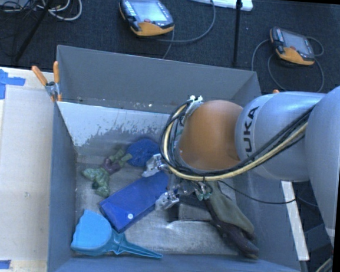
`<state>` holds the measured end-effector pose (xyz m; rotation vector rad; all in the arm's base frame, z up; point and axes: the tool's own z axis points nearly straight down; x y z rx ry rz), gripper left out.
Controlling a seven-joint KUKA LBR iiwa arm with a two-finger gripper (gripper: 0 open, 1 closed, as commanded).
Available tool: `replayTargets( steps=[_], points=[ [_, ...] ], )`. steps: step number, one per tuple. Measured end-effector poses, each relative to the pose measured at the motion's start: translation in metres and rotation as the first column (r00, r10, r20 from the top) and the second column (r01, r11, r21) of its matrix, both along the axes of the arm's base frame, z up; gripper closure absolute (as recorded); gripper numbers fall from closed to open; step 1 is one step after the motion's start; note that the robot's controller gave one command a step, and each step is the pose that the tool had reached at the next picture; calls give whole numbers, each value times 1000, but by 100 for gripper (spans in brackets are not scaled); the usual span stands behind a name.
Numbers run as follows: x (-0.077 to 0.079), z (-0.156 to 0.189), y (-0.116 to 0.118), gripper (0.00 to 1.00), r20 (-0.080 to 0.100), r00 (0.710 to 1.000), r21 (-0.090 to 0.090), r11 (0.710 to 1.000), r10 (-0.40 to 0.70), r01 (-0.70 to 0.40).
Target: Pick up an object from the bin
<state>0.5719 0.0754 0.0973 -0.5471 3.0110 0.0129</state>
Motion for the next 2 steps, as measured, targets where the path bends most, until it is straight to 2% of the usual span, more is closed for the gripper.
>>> replayTargets(
  steps=[2],
  points=[
    [0, 0, 0, 100, 0, 1000, 0, 1000, 0, 0]
  ],
)
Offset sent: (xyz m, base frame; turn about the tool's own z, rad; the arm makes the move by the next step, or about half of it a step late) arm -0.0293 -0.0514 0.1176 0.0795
